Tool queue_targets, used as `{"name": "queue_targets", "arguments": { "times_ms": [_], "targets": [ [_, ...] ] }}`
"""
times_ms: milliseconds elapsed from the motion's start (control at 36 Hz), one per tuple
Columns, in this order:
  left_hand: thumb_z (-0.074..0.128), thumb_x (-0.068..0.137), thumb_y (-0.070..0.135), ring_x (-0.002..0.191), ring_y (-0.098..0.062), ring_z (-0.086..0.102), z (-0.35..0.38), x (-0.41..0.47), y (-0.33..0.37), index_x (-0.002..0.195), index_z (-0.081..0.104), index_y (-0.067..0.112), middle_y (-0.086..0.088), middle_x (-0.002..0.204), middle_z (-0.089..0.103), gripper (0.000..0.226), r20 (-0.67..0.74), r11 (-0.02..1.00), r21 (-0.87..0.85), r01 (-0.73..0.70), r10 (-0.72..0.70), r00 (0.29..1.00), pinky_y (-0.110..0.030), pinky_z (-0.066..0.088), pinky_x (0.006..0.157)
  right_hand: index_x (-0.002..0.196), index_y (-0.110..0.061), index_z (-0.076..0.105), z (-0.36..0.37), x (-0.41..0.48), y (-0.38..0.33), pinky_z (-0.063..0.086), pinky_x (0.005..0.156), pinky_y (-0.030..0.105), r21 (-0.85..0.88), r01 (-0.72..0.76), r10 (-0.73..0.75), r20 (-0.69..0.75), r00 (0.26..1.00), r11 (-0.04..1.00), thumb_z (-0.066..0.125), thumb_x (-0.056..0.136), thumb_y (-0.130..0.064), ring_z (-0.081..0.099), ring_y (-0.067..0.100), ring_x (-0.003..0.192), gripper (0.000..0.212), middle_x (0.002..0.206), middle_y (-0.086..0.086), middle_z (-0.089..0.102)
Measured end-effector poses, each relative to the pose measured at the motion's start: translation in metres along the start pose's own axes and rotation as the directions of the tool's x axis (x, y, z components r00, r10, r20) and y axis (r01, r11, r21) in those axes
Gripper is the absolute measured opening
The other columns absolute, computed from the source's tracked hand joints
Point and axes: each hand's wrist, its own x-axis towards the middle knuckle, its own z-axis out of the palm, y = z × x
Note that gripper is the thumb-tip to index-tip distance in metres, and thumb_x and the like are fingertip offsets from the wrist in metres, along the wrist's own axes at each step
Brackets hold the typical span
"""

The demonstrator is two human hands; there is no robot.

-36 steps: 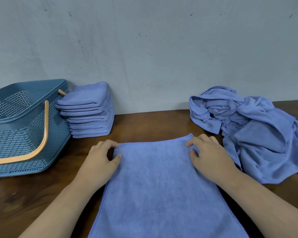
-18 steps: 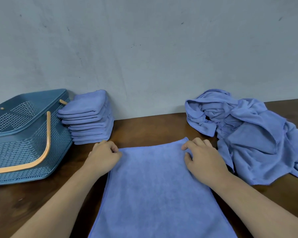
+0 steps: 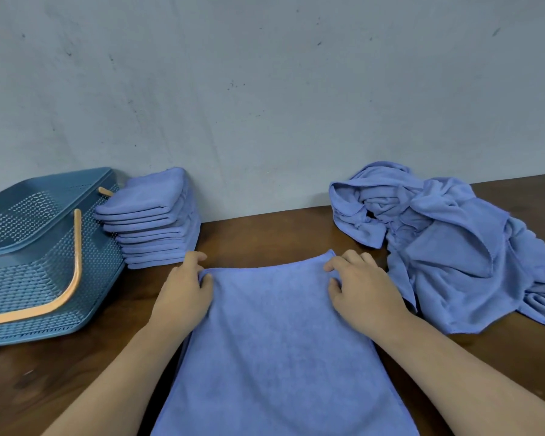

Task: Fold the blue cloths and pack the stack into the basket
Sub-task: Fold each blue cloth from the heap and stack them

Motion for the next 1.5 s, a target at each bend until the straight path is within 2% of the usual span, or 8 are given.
{"name": "queue_targets", "arguments": {
  "times_ms": [250, 333, 417, 528, 639, 722, 861, 1500],
  "targets": [
    [0.056, 0.104, 0.011, 0.110, -0.013, 0.062, -0.005, -0.008, -0.001, 0.144, 0.048, 0.024, 0.014, 0.106, 0.066, 0.044, -0.004, 0.982, -0.159, 0.100, -0.102, 0.995, -0.028, 0.045, 0.088, 0.134, -0.030, 0.061, -0.009, -0.005, -0.004, 0.047, 0.090, 0.043, -0.190, -0.083, 0.071, -0.069, 0.995, 0.978, 0.056, 0.094, -0.027, 0.049, 0.028, 0.125, 0.041, 0.135, -0.004, 0.058],
    [0.055, 0.105, 0.016, 0.112, -0.009, 0.065, -0.011, -0.006, 0.000, 0.143, 0.048, 0.027, 0.013, 0.106, 0.075, 0.040, 0.004, 0.940, -0.285, 0.186, -0.192, 0.981, -0.024, 0.044, 0.089, 0.134, -0.024, 0.063, -0.011, -0.004, -0.005, 0.047, 0.098, 0.047, -0.097, 0.069, -0.083, -0.159, 0.984, 0.993, 0.061, 0.090, -0.017, 0.044, 0.029, 0.141, 0.044, 0.143, -0.001, 0.057],
    [0.048, 0.104, 0.009, 0.108, -0.006, 0.067, -0.020, -0.011, -0.001, 0.136, 0.051, 0.031, 0.016, 0.104, 0.077, 0.039, 0.012, 0.906, -0.349, 0.241, -0.253, 0.967, -0.024, 0.044, 0.090, 0.150, -0.026, 0.052, -0.008, -0.007, -0.011, 0.031, 0.120, 0.044, -0.006, 0.233, -0.233, -0.005, 0.972, 0.972, 0.050, 0.102, -0.025, 0.024, 0.020, 0.158, 0.048, 0.162, -0.004, 0.041],
    [0.054, 0.103, 0.011, 0.102, -0.010, 0.066, -0.033, -0.032, -0.004, 0.125, 0.056, 0.030, 0.014, 0.102, 0.073, 0.029, -0.048, 0.948, -0.223, 0.225, -0.241, 0.969, -0.033, 0.046, 0.087, 0.166, -0.036, 0.021, -0.005, -0.010, -0.013, 0.006, 0.131, 0.042, -0.045, 0.151, -0.133, 0.276, 0.952, 0.988, 0.027, 0.111, -0.052, -0.005, 0.018, 0.163, 0.058, 0.177, -0.004, 0.007],
    [0.063, 0.100, 0.028, 0.091, -0.006, 0.065, -0.041, -0.050, 0.008, 0.103, 0.067, 0.031, 0.011, 0.096, 0.071, 0.006, 0.025, 0.969, -0.067, 0.236, -0.235, 0.972, -0.024, 0.045, 0.072, 0.168, -0.040, 0.010, -0.005, -0.008, -0.012, 0.003, 0.131, 0.045, -0.052, 0.085, -0.062, 0.342, 0.938, 0.995, 0.021, 0.108, -0.063, -0.008, 0.023, 0.163, 0.065, 0.177, -0.002, -0.004],
    [0.063, 0.099, 0.044, 0.084, -0.010, 0.067, -0.049, -0.059, 0.021, 0.089, 0.069, 0.029, 0.008, 0.086, 0.073, 0.018, 0.095, 0.963, 0.005, 0.268, -0.267, 0.959, -0.030, 0.051, 0.070, 0.167, -0.042, 0.005, -0.004, -0.007, -0.012, 0.000, 0.131, 0.045, -0.057, 0.084, -0.057, 0.370, 0.927, 0.995, 0.017, 0.107, -0.066, -0.012, 0.020, 0.162, 0.066, 0.177, -0.004, -0.010],
    [0.069, 0.091, 0.058, 0.068, -0.014, 0.065, -0.051, -0.086, 0.030, 0.082, 0.065, 0.018, 0.003, 0.070, 0.070, 0.042, 0.140, 0.948, 0.130, 0.290, -0.307, 0.941, -0.031, 0.044, 0.057, 0.167, -0.044, 0.002, -0.004, -0.007, -0.010, -0.002, 0.131, 0.045, -0.052, 0.079, -0.052, 0.390, 0.920, 0.996, 0.016, 0.107, -0.067, -0.014, 0.020, 0.162, 0.066, 0.176, -0.005, -0.012],
    [0.070, 0.096, 0.048, 0.056, -0.014, 0.044, -0.056, -0.089, 0.034, 0.071, 0.047, 0.016, 0.001, 0.065, 0.048, 0.047, 0.256, 0.912, 0.212, 0.351, -0.398, 0.881, -0.027, 0.032, 0.052, 0.167, -0.044, 0.004, -0.008, -0.006, -0.011, -0.001, 0.131, 0.047, -0.037, 0.080, -0.059, 0.407, 0.912, 0.996, 0.016, 0.105, -0.069, -0.012, 0.021, 0.162, 0.068, 0.177, -0.005, -0.010]
  ]
}}
